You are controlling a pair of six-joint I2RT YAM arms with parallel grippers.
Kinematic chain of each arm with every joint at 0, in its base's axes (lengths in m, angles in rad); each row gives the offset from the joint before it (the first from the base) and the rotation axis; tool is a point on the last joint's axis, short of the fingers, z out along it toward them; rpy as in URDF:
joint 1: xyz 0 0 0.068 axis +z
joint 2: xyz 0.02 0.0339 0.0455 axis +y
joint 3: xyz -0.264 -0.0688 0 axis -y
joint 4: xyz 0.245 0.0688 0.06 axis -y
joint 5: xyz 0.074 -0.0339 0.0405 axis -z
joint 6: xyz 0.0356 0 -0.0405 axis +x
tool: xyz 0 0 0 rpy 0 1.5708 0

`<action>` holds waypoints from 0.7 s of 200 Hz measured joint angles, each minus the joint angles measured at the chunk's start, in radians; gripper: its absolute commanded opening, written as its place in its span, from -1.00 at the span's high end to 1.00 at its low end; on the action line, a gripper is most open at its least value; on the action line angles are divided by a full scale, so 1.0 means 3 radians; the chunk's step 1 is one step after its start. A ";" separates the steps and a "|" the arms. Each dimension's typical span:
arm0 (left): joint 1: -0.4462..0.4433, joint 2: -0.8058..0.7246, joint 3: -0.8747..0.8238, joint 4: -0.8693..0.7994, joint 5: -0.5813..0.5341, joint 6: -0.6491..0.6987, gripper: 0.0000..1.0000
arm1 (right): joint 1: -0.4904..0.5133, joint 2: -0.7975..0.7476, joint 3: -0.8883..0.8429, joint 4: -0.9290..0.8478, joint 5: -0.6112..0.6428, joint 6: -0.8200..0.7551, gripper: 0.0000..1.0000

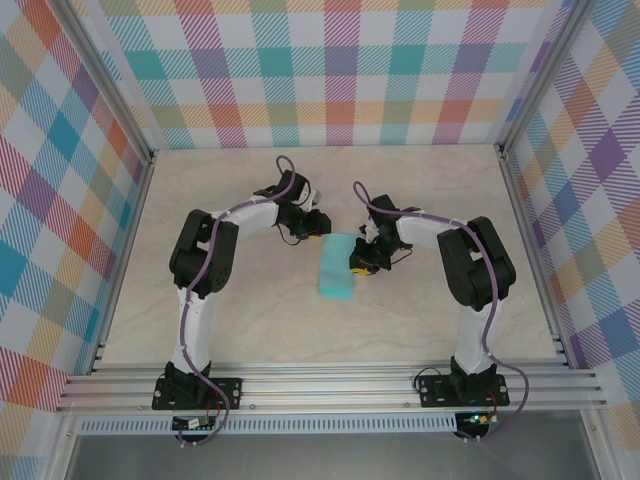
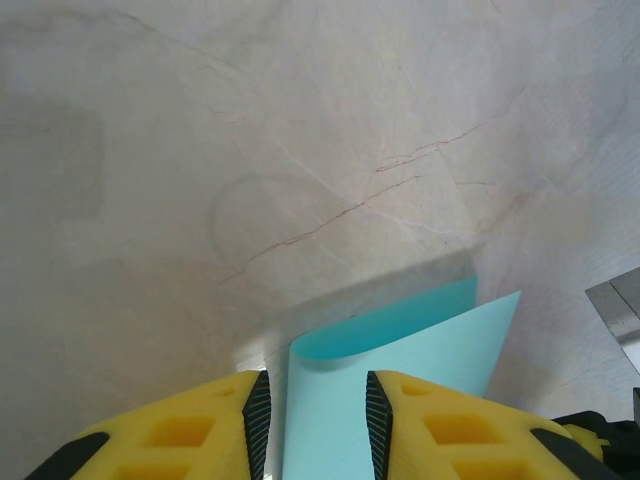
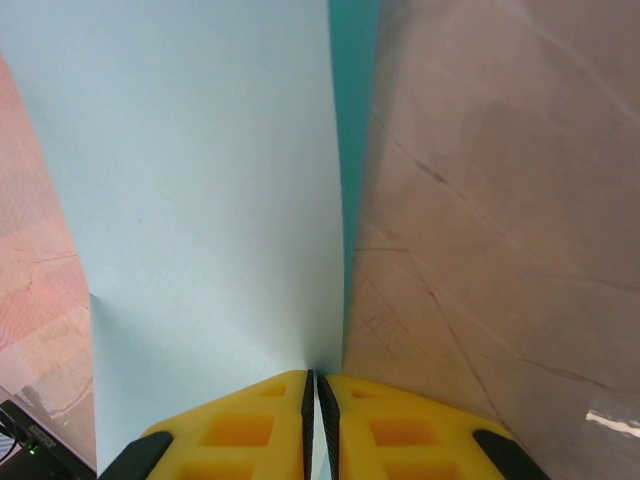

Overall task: Fold a paper plane with a square sheet of paper (fold left side to right side)
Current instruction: First fold the square sheet of paper in half at the center of the table.

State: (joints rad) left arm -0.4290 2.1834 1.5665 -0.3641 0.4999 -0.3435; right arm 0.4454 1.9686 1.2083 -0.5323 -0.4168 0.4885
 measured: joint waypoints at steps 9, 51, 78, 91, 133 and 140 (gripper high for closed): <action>0.0001 -0.0015 -0.0022 0.0011 0.0006 0.0000 0.36 | 0.0000 0.0000 0.0000 -0.0001 0.0001 0.0000 0.73; -0.0018 -0.0172 -0.0187 0.0104 0.0168 -0.0014 0.40 | 0.0000 0.0000 0.0000 0.0000 0.0001 0.0000 0.73; -0.0056 -0.0189 -0.0193 0.0177 0.0276 -0.0014 0.41 | 0.0000 0.0000 0.0000 0.0000 0.0001 0.0000 0.73; -0.0076 -0.0189 -0.0193 0.0177 0.0300 -0.0014 0.41 | 0.0000 0.0000 0.0000 -0.0001 0.0000 0.0000 0.73; -0.0097 -0.0056 -0.0056 0.0163 0.0351 -0.0013 0.40 | 0.0000 0.0000 0.0000 0.0000 0.0000 0.0000 0.73; -0.0100 -0.0006 -0.0015 0.0163 0.0348 -0.0011 0.40 | 0.0000 0.0000 0.0000 0.0000 0.0000 0.0000 0.73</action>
State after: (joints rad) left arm -0.4591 2.1815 1.5620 -0.3153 0.6044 -0.3470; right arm 0.4454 1.9686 1.2083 -0.5323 -0.4168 0.4885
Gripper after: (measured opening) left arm 0.299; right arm 0.135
